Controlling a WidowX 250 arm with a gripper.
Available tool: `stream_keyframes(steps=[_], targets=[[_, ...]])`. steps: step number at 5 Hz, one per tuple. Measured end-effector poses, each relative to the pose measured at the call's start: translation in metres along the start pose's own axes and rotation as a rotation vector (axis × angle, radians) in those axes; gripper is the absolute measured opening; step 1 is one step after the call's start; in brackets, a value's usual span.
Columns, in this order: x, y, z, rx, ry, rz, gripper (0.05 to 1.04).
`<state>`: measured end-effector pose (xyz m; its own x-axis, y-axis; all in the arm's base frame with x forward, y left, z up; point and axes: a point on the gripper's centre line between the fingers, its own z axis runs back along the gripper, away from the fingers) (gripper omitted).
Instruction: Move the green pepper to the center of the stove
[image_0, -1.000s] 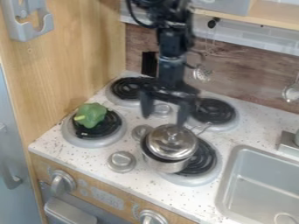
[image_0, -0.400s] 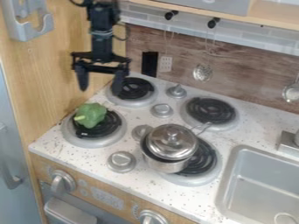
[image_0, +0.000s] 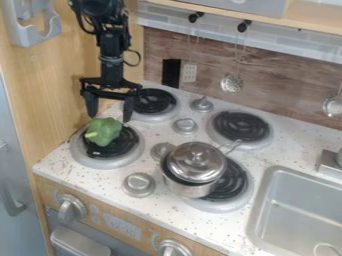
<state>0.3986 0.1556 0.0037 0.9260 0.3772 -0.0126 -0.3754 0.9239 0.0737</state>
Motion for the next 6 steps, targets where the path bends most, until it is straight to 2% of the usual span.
stream_keyframes(steps=[1, 2, 3, 4, 5, 6], targets=[[0.009, -0.007, -0.018, 0.009, 0.045, -0.038, 0.998], [0.008, -0.007, -0.03, 0.023, 0.088, -0.06, 0.998], [0.006, -0.008, -0.033, 0.033, 0.102, -0.062, 0.94], [-0.003, -0.014, -0.036, 0.035, 0.103, -0.076, 0.759], [0.004, -0.029, -0.008, 0.027, 0.015, -0.101, 0.759], [0.012, -0.079, 0.013, -0.067, -0.077, -0.173, 0.758]])
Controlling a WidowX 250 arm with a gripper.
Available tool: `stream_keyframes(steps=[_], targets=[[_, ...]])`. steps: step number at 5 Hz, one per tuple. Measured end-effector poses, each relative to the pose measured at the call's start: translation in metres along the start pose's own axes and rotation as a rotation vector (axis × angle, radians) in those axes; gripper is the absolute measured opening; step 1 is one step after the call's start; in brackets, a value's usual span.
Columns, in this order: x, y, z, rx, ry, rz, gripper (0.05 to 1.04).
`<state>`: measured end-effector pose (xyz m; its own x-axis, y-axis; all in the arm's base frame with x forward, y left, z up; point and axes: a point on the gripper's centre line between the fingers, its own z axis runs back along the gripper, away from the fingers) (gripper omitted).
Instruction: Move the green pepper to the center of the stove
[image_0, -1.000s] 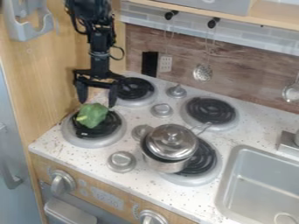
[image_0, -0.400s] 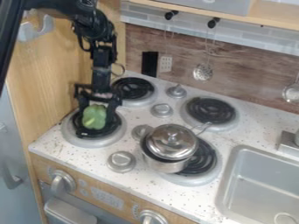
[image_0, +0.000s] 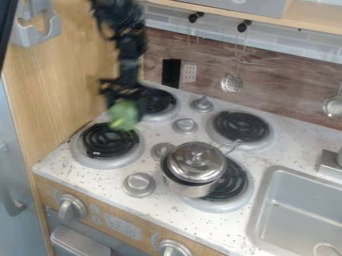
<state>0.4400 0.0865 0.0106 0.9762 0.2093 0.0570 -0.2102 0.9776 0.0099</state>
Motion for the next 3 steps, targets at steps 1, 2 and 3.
stream_keyframes(steps=[1, 2, 3], targets=[[0.019, -0.037, 0.013, -0.041, -0.072, -0.05, 0.759], [0.024, -0.061, -0.012, -0.05, -0.045, -0.082, 0.758], [0.03, -0.084, -0.026, -0.054, -0.033, -0.109, 0.759]])
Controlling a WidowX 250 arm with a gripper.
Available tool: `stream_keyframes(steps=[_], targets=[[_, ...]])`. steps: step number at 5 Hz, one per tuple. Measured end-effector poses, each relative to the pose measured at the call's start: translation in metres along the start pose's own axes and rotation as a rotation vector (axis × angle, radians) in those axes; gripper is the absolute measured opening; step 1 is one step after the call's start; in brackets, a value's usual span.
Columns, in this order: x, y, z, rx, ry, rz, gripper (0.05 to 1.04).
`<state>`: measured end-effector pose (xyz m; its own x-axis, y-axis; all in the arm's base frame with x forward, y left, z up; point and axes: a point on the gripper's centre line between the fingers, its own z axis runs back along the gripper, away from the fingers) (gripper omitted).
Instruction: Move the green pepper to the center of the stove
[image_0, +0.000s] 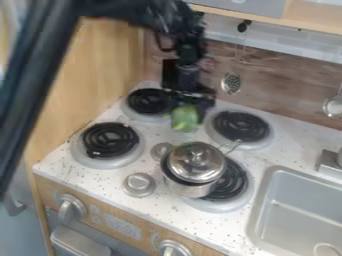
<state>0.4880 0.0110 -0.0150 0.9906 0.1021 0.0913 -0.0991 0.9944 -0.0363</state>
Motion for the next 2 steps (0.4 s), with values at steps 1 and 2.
stream_keyframes(steps=[1, 2], targets=[[0.001, -0.003, -0.013, -0.002, 0.022, -0.002, 0.758], [-0.005, -0.004, -0.027, -0.007, 0.054, 0.002, 0.834]])
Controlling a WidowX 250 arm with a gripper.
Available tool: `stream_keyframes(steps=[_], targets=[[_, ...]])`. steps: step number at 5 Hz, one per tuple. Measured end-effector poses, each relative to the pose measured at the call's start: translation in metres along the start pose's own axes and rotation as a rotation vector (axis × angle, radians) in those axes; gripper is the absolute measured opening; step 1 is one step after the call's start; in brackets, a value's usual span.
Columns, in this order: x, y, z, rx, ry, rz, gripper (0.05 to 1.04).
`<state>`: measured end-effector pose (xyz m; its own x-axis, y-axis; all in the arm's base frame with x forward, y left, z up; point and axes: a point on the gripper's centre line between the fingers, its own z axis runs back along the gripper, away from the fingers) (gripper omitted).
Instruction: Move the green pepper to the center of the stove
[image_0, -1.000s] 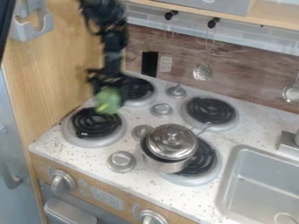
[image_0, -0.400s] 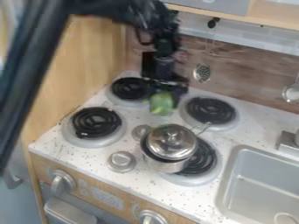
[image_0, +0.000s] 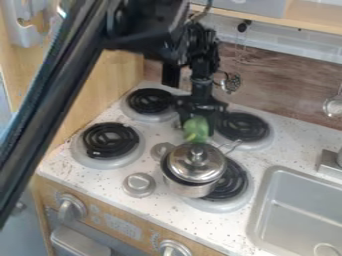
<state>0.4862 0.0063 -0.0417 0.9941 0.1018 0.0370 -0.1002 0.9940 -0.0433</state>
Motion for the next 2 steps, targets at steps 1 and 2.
stream_keyframes(steps=[1, 2], targets=[[0.0, -0.0005, 0.0007, 0.001, 0.0, -0.004, 1.022], [-0.0093, 0.0041, -0.0028, 0.017, 0.014, -0.001, 1.007]])
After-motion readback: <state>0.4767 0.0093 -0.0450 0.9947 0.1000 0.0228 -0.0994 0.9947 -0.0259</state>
